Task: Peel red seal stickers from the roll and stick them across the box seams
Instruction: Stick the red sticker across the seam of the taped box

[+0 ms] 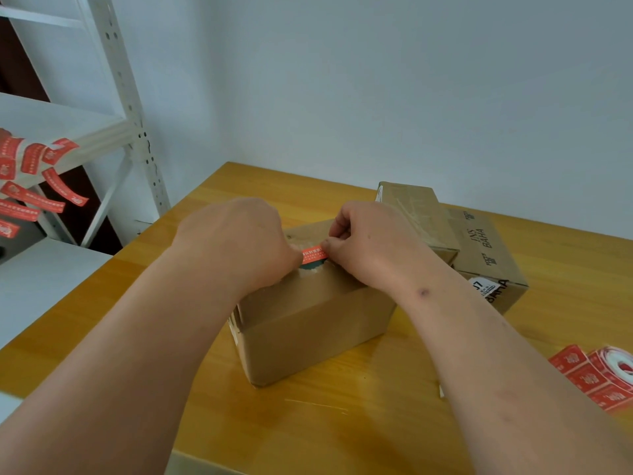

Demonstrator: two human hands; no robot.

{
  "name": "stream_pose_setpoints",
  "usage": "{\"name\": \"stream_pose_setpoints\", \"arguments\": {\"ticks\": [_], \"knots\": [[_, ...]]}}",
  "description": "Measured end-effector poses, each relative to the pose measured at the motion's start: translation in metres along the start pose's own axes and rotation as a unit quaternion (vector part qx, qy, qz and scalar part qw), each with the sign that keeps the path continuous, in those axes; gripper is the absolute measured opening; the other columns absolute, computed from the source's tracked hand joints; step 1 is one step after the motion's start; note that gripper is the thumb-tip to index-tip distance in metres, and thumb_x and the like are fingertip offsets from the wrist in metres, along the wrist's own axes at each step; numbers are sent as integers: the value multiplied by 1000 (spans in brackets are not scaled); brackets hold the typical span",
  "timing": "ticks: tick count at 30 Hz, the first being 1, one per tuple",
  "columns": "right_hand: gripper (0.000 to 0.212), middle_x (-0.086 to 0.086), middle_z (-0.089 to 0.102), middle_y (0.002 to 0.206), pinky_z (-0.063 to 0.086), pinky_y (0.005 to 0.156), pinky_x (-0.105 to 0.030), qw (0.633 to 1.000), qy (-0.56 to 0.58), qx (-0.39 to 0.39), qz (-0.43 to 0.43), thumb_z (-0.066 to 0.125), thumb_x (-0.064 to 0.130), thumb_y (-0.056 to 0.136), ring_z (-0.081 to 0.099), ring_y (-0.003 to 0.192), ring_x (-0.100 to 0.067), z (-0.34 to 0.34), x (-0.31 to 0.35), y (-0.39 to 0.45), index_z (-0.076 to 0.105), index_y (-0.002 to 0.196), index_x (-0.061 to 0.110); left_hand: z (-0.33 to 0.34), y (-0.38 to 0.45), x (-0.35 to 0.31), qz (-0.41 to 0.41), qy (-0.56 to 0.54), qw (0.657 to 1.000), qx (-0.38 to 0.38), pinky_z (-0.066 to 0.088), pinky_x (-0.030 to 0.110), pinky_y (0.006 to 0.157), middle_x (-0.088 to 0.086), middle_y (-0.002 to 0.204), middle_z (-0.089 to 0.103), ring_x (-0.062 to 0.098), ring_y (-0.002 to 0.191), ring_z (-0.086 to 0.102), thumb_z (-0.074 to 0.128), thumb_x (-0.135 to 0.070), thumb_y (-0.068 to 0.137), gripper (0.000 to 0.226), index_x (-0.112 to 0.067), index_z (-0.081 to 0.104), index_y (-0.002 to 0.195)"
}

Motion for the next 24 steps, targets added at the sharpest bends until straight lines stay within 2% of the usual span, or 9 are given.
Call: {"name": "stream_pose_setpoints", "arguments": {"ticks": [3, 6, 10, 16, 19, 24], "knots": [[7, 12, 54, 83, 33, 55, -15, 1000, 1, -3, 3, 62, 29, 86, 53, 83, -11, -1, 0, 0, 57, 86, 25, -1, 3, -1, 1, 0, 1000, 12, 41, 27, 53, 0, 67, 58, 18, 64, 58, 57, -56, 81, 43, -17, 60, 63], [25, 8, 57, 93, 32, 55, -16, 1000, 14, 2, 14, 64, 34, 84, 53, 86, -12, -3, -2, 1, 53, 104, 23, -2, 6, -2, 6, 4, 1000, 8, 38, 27, 51, 1, 62, 54, 18, 58, 54, 59, -55, 80, 47, -14, 54, 56], [23, 8, 54, 86, 31, 52, -20, 1000, -3, -1, 17, 62, 36, 84, 50, 79, -10, -6, -4, 1, 49, 98, 25, -4, 7, -4, 15, 18, 1000, -12, 33, 26, 48, 1, 55, 46, 18, 51, 46, 61, -50, 81, 52, -13, 43, 49], [12, 9, 46, 79, 30, 51, -19, 999, -29, -6, 19, 50, 28, 90, 45, 75, -12, -7, -5, 1, 52, 98, 20, -7, 5, -10, 30, 39, 999, 3, 34, 27, 50, 2, 58, 48, 16, 54, 47, 59, -60, 81, 58, -12, 47, 52], [17, 5, 53, 83, 31, 51, -20, 999, -48, -2, 17, 50, 33, 91, 49, 78, -15, -7, -4, 2, 54, 99, 18, -4, 6, -8, 27, 30, 999, 4, 33, 28, 50, 3, 60, 48, 17, 55, 47, 57, -54, 86, 54, -11, 47, 54], [21, 3, 57, 90, 32, 51, -20, 998, -62, 8, 19, 53, 38, 91, 51, 83, -16, -6, -3, 3, 55, 99, 18, -3, 5, -6, 10, 33, 999, 5, 38, 28, 55, 2, 62, 53, 18, 58, 52, 55, -63, 82, 56, -14, 50, 55]]}}
Point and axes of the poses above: each hand's wrist, its own y-axis towards the middle knuckle, its own z-axis out of the palm, x = y × z, the point moved 6 cm from there along y, towards the middle knuckle
